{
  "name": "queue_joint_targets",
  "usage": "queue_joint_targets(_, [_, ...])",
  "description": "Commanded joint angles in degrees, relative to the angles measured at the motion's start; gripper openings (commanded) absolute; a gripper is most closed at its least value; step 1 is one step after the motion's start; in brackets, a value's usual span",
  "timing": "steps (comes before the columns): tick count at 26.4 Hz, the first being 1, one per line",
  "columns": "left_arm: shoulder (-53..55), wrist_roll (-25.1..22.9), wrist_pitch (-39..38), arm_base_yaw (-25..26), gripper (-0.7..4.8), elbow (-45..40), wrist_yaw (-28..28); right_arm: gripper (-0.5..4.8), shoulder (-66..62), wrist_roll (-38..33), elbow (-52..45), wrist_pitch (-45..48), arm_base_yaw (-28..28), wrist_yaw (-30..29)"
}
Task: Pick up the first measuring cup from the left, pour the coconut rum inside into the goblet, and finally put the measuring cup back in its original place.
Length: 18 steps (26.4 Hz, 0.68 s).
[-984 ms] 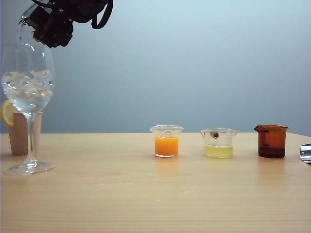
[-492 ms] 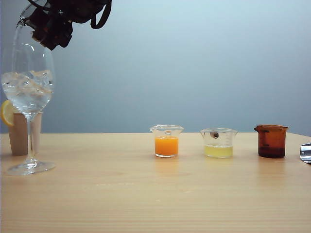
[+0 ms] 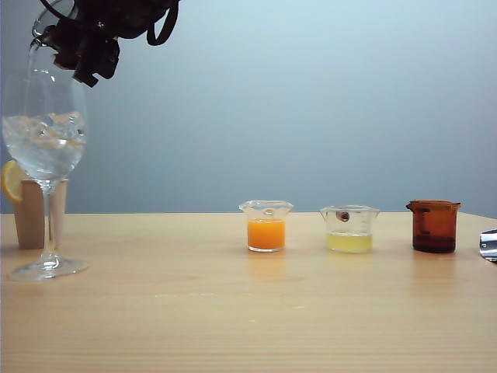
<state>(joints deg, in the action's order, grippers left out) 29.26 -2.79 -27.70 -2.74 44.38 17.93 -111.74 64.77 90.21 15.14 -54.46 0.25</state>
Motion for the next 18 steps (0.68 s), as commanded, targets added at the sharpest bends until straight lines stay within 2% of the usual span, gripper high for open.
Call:
queue_joint_targets(1, [-0.09,0.00,-0.87,0.02,-0.05,0.59,0.31,-0.01,0.26,0.46,0.31,1.60,-0.15,0.07])
queue_joint_targets(18, [-0.09,0.00,-3.56,0.02,-0.05,0.59,0.39,-0.01,0.26,6.05,0.31,1.40,-0.15,0.04])
